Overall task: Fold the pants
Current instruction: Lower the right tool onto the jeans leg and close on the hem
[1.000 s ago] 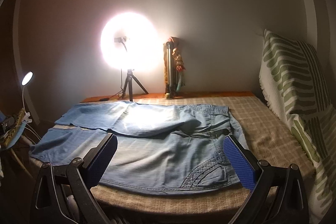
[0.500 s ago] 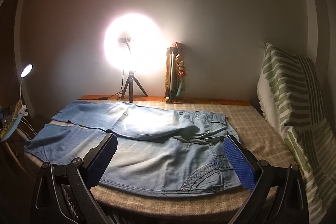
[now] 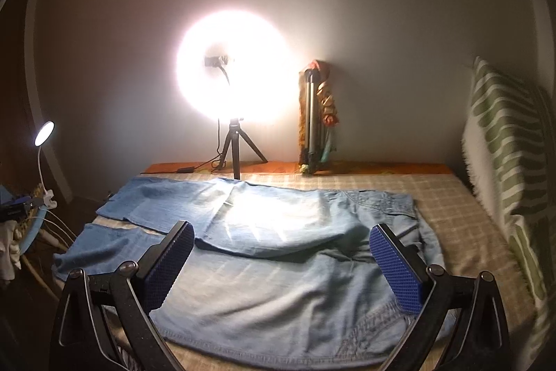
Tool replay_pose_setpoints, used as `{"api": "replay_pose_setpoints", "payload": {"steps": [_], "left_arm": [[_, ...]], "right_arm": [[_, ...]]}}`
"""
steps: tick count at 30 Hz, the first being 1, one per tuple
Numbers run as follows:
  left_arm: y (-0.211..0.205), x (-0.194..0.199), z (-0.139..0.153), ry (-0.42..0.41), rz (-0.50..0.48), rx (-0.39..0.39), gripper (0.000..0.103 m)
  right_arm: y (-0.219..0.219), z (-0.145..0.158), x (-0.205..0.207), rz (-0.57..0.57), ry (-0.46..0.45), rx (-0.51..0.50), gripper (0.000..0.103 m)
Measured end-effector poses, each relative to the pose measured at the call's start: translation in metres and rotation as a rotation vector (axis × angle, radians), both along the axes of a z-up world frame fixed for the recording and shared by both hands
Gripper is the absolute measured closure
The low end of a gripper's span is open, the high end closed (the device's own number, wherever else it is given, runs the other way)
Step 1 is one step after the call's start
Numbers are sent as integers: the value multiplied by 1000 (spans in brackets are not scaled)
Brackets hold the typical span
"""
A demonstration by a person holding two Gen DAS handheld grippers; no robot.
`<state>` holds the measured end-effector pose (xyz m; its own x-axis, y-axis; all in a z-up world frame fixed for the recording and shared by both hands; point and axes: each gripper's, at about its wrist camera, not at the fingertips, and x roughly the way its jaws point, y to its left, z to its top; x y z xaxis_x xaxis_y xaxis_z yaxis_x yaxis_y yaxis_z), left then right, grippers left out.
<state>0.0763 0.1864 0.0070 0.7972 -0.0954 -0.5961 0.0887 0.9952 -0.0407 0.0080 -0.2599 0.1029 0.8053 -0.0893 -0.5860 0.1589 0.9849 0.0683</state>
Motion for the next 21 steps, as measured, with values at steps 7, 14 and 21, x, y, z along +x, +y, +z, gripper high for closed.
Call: {"api": "replay_pose_setpoints", "payload": {"steps": [7, 14, 21], "left_arm": [[-14, 49, -19, 60, 19, -3, 5], [-27, 97, -42, 126, 36, 3, 5], [-35, 148, -69, 188, 67, -20, 5]], "right_arm": [[-12, -27, 92, 125, 61, -32, 1], [-13, -86, 216, 311, 188, -82, 13], [-24, -150, 309, 411, 274, -72, 15]]}}
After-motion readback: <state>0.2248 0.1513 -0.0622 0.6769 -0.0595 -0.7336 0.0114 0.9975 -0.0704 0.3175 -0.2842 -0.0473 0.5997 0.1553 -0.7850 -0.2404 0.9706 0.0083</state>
